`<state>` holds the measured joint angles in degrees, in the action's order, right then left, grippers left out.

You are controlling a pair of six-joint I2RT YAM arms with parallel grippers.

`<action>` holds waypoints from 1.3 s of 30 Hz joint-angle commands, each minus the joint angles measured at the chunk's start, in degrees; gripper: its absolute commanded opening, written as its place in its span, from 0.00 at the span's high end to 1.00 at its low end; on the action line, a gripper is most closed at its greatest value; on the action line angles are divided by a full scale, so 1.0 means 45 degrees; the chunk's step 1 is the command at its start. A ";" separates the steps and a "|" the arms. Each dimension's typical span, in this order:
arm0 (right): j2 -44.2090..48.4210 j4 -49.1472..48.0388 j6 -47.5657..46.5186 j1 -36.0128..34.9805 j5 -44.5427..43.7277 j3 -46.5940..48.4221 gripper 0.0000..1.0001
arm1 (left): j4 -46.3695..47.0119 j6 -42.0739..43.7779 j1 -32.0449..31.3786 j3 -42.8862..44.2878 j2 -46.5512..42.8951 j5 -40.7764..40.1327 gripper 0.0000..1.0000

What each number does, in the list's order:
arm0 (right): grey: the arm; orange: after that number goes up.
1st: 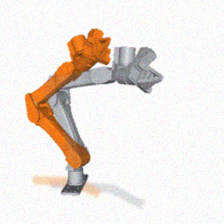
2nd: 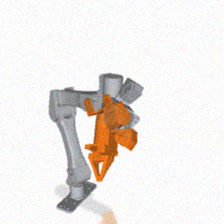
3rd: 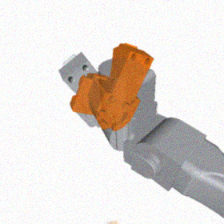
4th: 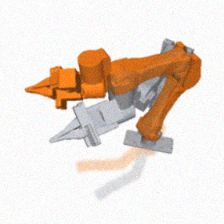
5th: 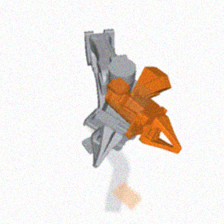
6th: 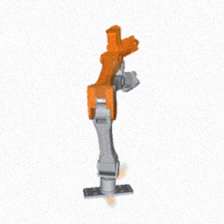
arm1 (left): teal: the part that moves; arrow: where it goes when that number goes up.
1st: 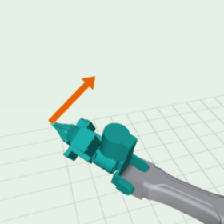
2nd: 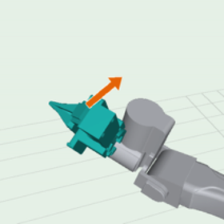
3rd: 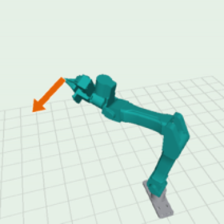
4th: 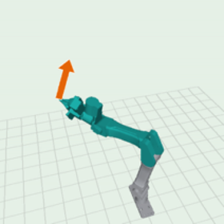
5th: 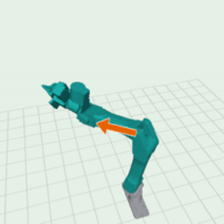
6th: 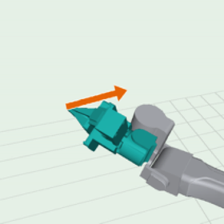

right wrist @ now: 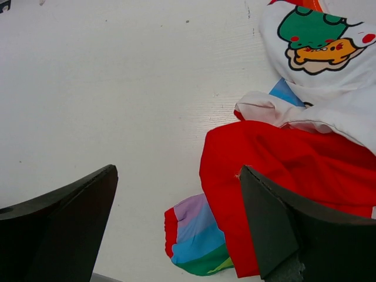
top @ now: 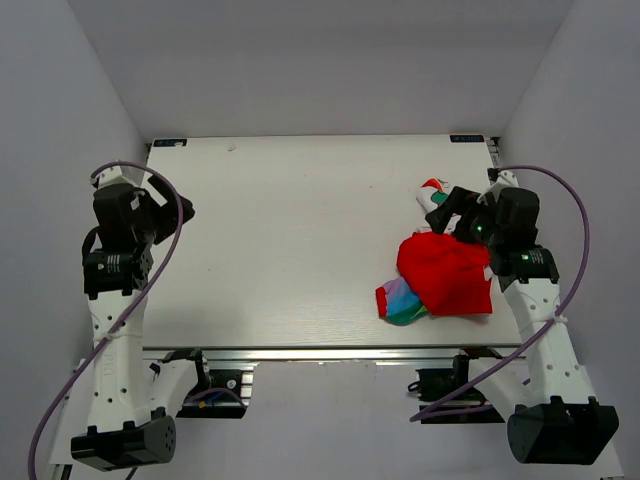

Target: Zip up the jacket

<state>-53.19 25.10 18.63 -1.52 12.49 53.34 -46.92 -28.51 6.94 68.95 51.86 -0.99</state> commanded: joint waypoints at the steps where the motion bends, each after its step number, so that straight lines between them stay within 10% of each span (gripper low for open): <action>1: 0.0471 -0.0755 -0.0002 -0.0014 -0.0408 0.0040 0.11 | -0.0238 0.0047 0.0001 0.0225 -0.0351 -0.0560 0.02; 10: 0.0182 0.0611 0.1777 -0.0014 -0.4648 0.0235 0.11 | -0.0024 0.0184 0.0001 0.0011 -0.0489 0.0005 0.02; 15: -0.0386 0.0438 0.1211 0.0006 -0.3656 0.0178 0.11 | 0.0250 0.0145 -0.0018 -0.0400 -0.0235 0.0709 0.02; 25: -0.5727 -0.0303 0.1778 0.1196 -0.6080 0.0333 0.12 | 0.1225 -0.0051 0.0001 -0.1611 0.0508 0.1939 0.02; 30: -0.9287 -0.0167 0.1914 0.1236 -0.4909 0.1563 0.43 | 0.1364 0.0027 0.0001 -0.1767 0.0313 0.1920 0.02; 31: -0.9448 -0.0458 0.1643 0.1255 -0.4402 0.1758 0.57 | 0.1325 0.0027 0.0001 -0.1767 0.0293 0.1843 0.02; 32: -0.9546 -0.0616 0.1505 0.1236 -0.3836 0.1876 1.00 | 0.1247 0.0066 0.0001 -0.1728 0.0293 0.1784 0.02; 39: -0.8476 0.0453 0.0198 -0.1493 -0.2031 0.5249 1.00 | 0.1226 0.0301 0.0001 -0.1415 0.0176 0.2230 0.02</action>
<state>-96.57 26.70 23.53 -0.40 -1.28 66.89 -42.02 -28.23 6.94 61.10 53.87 6.72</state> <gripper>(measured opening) 0.025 0.982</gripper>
